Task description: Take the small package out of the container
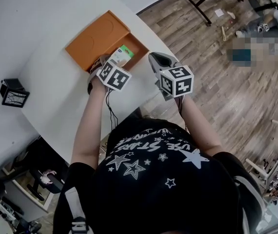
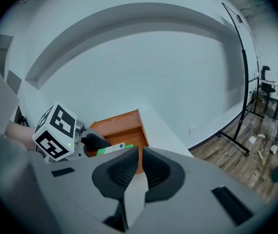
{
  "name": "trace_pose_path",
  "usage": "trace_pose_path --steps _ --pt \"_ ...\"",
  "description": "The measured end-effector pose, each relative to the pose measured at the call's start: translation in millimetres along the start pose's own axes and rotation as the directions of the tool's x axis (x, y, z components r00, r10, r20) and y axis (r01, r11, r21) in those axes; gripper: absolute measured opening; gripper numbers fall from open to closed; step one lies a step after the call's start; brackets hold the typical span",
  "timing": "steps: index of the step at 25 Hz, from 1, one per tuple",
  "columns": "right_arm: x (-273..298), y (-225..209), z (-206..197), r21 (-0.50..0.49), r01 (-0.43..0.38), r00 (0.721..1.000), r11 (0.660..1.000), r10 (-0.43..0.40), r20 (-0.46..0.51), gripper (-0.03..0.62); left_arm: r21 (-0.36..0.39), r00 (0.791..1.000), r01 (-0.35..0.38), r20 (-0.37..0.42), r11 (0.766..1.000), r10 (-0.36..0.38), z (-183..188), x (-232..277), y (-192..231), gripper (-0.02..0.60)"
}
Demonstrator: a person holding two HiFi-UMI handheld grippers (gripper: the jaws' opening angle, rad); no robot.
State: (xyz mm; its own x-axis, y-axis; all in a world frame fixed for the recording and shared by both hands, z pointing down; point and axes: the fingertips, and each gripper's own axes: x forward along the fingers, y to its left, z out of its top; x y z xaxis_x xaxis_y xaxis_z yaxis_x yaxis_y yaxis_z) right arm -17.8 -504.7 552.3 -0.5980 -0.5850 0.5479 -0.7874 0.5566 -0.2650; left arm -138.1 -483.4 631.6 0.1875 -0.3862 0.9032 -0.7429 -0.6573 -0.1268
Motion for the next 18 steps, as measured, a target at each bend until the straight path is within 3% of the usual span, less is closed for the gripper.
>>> trace_pose_path --steps 8,18 --pt "-20 5 5 -0.029 -0.017 1.000 0.999 0.017 0.025 0.054 -0.055 0.999 -0.013 0.050 0.998 0.016 1 -32 -7 0.353" --pt "-61 27 -4 -0.048 -0.044 0.996 0.998 0.048 0.075 0.054 -0.134 0.980 -0.093 0.163 0.987 0.114 0 -95 -20 0.351"
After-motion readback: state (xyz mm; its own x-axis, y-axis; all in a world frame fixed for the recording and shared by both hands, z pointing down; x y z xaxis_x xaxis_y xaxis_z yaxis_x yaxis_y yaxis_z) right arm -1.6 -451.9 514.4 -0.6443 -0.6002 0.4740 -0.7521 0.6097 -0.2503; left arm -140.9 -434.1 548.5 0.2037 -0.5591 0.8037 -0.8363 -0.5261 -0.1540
